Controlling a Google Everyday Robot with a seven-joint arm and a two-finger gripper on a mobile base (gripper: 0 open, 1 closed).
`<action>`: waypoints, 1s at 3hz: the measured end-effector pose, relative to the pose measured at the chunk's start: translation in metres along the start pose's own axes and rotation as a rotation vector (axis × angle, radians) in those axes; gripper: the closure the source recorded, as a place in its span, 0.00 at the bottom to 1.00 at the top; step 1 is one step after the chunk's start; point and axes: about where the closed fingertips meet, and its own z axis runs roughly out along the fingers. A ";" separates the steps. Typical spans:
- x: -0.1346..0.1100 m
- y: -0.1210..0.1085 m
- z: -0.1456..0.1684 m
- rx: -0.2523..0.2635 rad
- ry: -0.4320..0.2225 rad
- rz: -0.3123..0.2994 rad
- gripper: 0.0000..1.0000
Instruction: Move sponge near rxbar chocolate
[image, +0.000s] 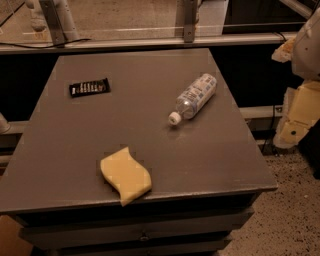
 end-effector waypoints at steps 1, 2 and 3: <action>0.000 0.000 0.000 0.000 0.000 0.000 0.00; -0.010 0.013 0.006 -0.007 -0.025 -0.064 0.00; -0.026 0.041 0.017 -0.028 -0.082 -0.185 0.00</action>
Offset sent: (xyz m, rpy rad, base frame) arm -0.0209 0.0328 -0.0237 0.0154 0.0004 0.1747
